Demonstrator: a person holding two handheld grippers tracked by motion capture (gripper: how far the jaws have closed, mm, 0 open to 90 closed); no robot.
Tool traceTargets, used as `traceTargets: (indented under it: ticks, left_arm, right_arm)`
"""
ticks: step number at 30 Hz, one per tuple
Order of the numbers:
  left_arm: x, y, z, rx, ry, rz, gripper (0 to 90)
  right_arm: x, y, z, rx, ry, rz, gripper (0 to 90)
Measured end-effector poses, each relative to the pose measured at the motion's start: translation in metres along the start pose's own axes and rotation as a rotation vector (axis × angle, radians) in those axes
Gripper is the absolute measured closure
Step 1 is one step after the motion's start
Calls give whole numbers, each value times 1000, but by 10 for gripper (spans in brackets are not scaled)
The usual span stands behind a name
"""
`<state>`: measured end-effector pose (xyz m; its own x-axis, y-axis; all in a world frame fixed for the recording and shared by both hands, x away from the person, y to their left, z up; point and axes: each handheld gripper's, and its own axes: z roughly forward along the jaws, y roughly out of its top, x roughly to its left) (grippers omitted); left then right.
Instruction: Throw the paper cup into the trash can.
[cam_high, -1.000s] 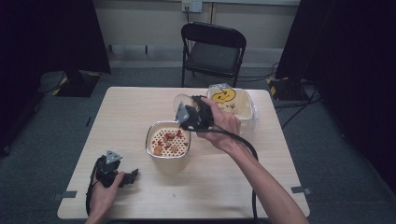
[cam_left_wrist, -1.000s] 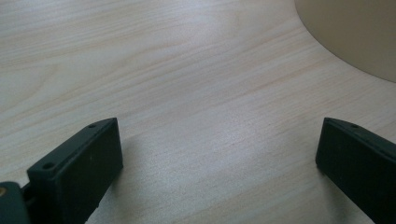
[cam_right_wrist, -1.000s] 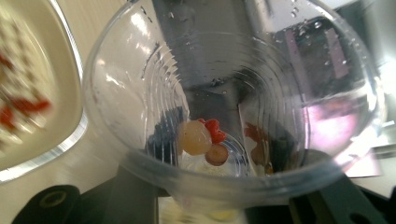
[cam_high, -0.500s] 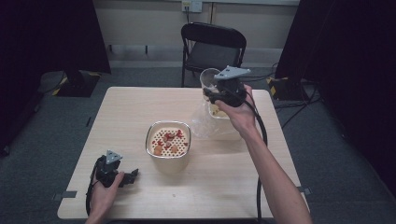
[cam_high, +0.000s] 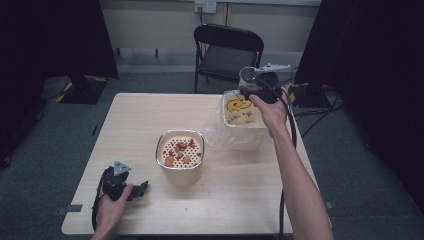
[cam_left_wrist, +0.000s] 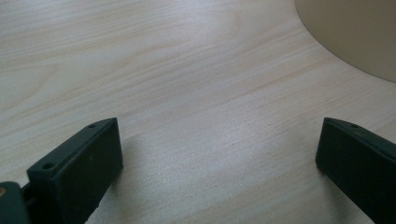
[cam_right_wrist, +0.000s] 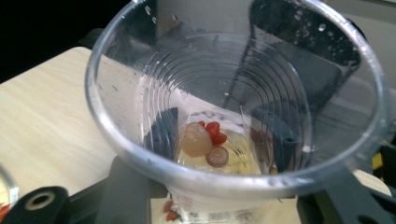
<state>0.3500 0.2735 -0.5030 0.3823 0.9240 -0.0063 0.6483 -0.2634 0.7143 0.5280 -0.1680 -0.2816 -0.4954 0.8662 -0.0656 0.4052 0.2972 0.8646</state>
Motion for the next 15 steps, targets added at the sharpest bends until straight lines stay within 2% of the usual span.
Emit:
traceTargets:
  ticks: [4,8,15]
  left_arm:
    - [0,0,0,0,0,0,0]
    - [0,0,0,1,0,0,0]
    - [0,0,0,-2,-1,0,0]
  right_arm:
    - [-8,-5,12,21,-16,39,340]
    - [-10,-6,17,16,-39,56,203]
    - [-12,-7,15,2,-48,74,172]
